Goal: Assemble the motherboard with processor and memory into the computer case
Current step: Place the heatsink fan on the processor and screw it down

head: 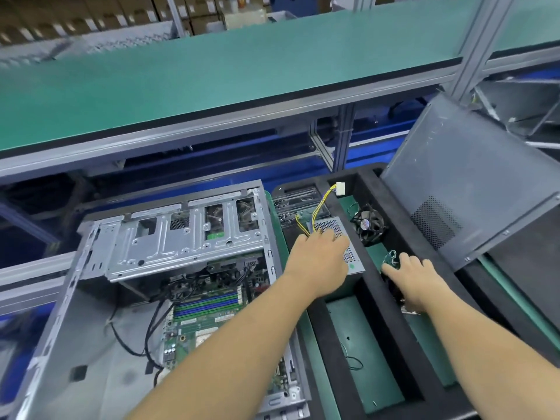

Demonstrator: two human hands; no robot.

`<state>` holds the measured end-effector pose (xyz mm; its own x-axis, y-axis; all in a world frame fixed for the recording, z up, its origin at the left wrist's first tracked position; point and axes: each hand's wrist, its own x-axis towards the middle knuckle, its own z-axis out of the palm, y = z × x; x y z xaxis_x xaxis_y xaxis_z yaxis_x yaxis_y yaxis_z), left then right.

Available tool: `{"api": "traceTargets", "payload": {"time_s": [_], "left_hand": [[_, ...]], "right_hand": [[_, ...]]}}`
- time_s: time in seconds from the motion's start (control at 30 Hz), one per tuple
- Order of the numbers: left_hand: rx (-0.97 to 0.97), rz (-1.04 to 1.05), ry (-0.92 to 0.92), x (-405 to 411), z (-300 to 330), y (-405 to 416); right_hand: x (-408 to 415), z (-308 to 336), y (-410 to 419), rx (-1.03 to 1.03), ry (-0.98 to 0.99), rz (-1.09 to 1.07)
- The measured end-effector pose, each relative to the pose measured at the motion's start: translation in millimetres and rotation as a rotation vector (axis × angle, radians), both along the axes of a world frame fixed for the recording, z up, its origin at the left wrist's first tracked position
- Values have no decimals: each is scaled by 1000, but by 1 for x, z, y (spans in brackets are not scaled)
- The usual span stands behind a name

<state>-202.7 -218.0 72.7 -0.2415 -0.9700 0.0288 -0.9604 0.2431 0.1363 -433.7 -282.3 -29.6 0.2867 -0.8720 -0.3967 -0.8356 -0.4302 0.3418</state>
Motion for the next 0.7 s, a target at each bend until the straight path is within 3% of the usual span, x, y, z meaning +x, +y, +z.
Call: {"api": "traceTargets", "payload": {"time_s": [0.27, 0.47, 0.53, 0.6, 0.7], "left_hand": [[178, 16, -98, -13, -11, 5], [149, 114, -70, -24, -12, -6], [102, 160, 48, -26, -9, -13], [73, 241, 300, -23, 3, -21], [-92, 309, 662, -2, 31, -28]], "right_hand": [[7, 3, 1, -208, -6, 127], [40, 70, -14, -369, -165, 63], [57, 105, -14, -444, -251, 44], [73, 140, -11, -514, -370, 57], [99, 188, 1, -557, -759, 48]]}}
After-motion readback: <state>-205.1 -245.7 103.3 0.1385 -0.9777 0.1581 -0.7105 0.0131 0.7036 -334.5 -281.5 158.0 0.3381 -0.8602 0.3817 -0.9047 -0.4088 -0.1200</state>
